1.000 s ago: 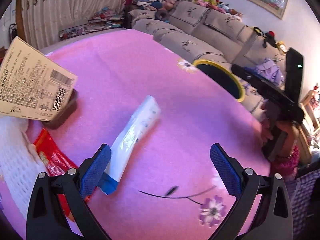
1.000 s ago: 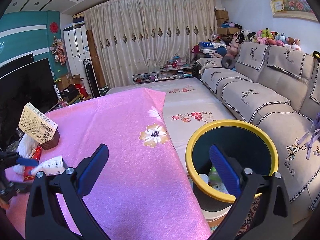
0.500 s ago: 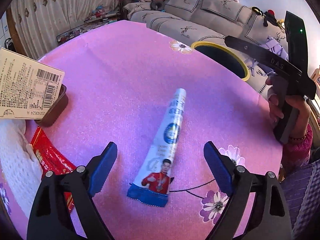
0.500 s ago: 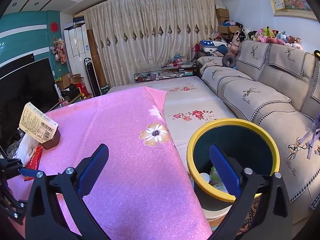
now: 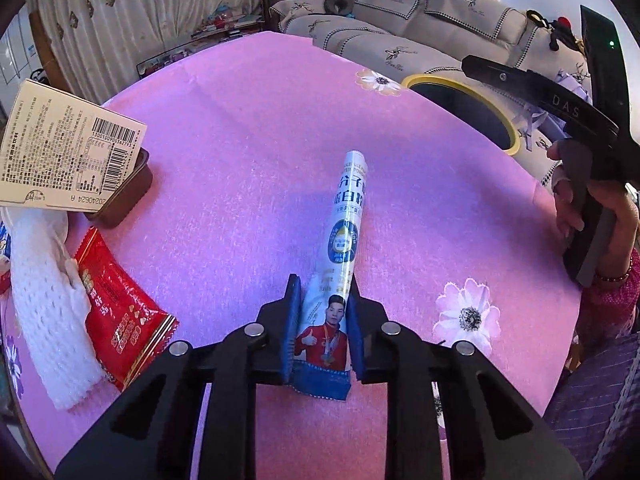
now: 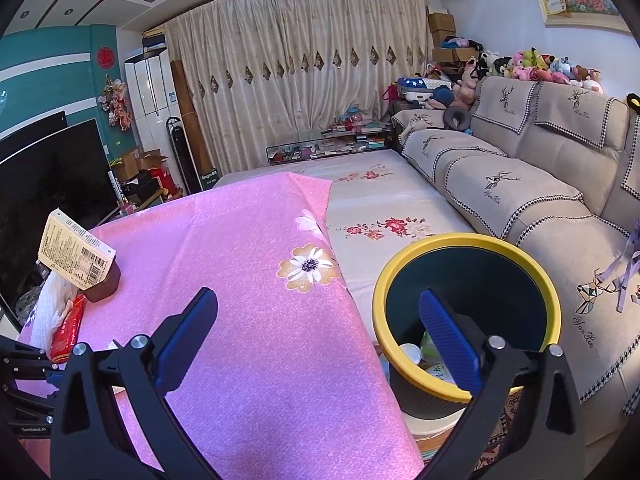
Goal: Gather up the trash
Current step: 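Carry the tube over the bin and open the left tool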
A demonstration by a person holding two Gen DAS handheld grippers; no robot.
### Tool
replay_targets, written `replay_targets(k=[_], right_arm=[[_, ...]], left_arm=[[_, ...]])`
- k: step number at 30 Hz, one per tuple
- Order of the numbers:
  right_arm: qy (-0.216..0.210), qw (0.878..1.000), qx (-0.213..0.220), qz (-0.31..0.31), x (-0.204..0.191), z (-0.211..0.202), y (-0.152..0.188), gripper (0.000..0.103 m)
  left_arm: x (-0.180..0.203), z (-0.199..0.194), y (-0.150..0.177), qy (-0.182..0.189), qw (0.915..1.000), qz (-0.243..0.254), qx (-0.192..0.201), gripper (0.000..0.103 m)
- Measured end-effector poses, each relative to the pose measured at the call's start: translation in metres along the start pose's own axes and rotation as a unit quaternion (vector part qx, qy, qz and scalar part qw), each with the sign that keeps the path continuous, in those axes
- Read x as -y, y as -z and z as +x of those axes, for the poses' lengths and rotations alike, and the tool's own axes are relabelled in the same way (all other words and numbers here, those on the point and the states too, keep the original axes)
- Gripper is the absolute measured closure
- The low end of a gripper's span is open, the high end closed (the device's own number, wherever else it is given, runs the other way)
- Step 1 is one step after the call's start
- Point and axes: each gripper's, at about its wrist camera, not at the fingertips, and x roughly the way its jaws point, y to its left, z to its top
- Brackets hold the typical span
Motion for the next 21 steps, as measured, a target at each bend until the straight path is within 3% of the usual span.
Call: replay_targets(k=[5,7,10,16,21], right_arm=[[0.007,1.000,-0.004,0.006,0.001,0.002,0.000,0.007],[-0.007,1.000,0.010,0.005,0.003,-0.003,0.000,0.007],[0.011,0.999,0.031,-0.011,0.011,-0.017,-0.005,0.007],[0.052,0.997,0.058,0.013,0.065,-0.055,-0.016,0.007],[0.112,0.992,0.047,0.031,0.119,-0.078,-0.010,0.007]], left_arm=[[0.010,-0.013,0.004,-0.004,0.9997,-0.007,0.021,0.082],[0.014,-0.021,0.001,-0.007,0.9994,-0.006,0.033,0.082],[0.024,-0.032,-0.012,-0.003,0.9987,0.002,0.050,0.082],[0.051,-0.034,-0.062,0.028,0.9962,0.023,0.079,0.082],[0.082,-0.009,-0.120,0.061,0.9931,0.039,0.093,0.082]])
